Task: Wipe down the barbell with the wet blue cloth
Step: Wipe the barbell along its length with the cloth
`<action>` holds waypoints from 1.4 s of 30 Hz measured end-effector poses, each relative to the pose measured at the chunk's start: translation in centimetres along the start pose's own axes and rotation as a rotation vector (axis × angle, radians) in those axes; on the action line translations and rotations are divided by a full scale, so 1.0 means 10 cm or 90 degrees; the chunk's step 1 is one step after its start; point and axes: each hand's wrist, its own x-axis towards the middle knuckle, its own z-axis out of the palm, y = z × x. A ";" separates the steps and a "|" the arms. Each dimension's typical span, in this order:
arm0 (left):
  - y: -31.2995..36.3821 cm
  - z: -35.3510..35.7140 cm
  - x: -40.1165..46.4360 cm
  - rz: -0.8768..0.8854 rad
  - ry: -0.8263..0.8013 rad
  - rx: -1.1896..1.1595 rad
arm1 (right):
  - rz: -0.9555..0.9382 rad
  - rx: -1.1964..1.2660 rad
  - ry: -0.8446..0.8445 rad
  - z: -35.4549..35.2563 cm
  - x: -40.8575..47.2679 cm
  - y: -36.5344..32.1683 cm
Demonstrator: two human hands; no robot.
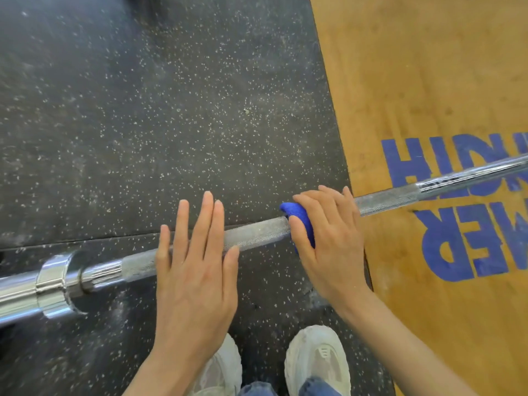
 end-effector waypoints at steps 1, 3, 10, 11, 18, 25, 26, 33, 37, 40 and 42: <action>-0.02 0.01 0.00 -0.010 0.005 0.002 | 0.006 0.003 0.008 0.07 -0.02 -0.09; -0.03 0.05 0.01 -0.016 0.018 0.019 | -0.047 -0.007 -0.020 0.16 -0.04 -0.25; 0.00 0.10 0.03 -0.022 0.044 0.038 | -0.059 -0.024 0.008 0.12 -0.09 -0.08; 0.00 0.11 0.04 -0.021 0.049 0.038 | -0.047 -0.012 0.004 0.18 -0.09 -0.22; 0.00 0.12 0.05 -0.018 0.063 0.037 | -0.131 -0.048 -0.018 0.07 -0.06 0.07; -0.03 0.14 0.05 -0.014 0.078 0.033 | -0.220 -0.049 -0.034 0.11 -0.01 -0.01; -0.03 0.13 0.05 -0.012 0.077 0.031 | -0.191 -0.054 -0.023 0.08 -0.03 0.05; -0.06 0.14 0.08 -0.007 0.073 0.031 | -0.207 -0.021 -0.047 0.14 0.00 -0.12; -0.04 0.11 0.10 -0.012 0.055 0.029 | -0.107 0.015 -0.034 0.08 -0.05 -0.07; -0.07 0.11 0.11 -0.003 0.042 0.029 | -0.109 0.042 -0.043 0.19 -0.07 -0.31; -0.09 0.08 0.10 0.006 0.035 0.040 | -0.146 0.039 -0.049 0.15 -0.02 -0.18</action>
